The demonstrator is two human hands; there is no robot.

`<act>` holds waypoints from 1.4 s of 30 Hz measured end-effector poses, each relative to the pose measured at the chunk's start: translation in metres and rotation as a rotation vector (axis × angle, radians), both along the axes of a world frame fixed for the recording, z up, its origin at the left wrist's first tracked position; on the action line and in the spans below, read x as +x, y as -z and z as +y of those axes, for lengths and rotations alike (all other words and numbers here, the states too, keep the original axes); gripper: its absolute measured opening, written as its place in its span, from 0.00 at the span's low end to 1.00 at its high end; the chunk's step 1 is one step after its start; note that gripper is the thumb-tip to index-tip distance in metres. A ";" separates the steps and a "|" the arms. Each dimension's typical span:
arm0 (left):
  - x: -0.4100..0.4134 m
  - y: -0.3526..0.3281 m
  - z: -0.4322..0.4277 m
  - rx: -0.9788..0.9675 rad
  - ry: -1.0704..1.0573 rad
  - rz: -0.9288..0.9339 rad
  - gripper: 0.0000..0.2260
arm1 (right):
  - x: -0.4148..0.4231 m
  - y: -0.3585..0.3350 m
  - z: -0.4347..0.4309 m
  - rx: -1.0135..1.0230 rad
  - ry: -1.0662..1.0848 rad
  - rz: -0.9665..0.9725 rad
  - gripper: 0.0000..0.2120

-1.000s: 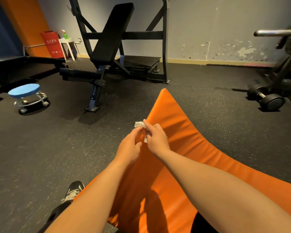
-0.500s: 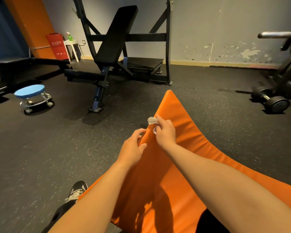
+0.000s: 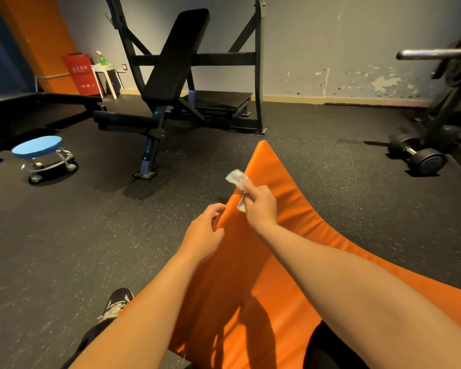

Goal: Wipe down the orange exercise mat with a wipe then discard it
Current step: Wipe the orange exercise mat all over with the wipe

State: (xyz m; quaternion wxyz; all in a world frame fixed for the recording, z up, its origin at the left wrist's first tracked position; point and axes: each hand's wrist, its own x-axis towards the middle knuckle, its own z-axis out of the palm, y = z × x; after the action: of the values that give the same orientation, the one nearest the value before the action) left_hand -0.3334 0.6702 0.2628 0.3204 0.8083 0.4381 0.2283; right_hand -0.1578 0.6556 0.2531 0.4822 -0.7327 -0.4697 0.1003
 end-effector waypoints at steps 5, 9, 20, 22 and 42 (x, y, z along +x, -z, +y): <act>0.001 0.002 -0.003 -0.007 0.058 0.065 0.29 | 0.003 0.006 -0.013 -0.089 -0.078 0.000 0.22; 0.000 0.002 0.001 0.013 -0.002 -0.006 0.29 | -0.020 0.007 -0.021 -0.081 -0.196 -0.034 0.23; 0.001 -0.005 0.001 -0.046 -0.036 -0.150 0.25 | -0.008 0.008 -0.020 -0.110 -0.142 0.013 0.31; 0.001 -0.008 0.000 -0.035 -0.049 -0.178 0.24 | -0.018 0.009 -0.023 -0.147 -0.233 -0.028 0.30; 0.005 0.000 0.000 0.044 -0.142 -0.050 0.21 | -0.037 0.014 -0.019 -0.172 -0.295 -0.104 0.33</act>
State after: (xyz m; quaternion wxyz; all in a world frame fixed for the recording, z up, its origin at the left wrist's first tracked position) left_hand -0.3279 0.6700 0.2629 0.2962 0.7761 0.4811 0.2801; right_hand -0.1952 0.6370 0.2396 0.3727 -0.6987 -0.5859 0.1719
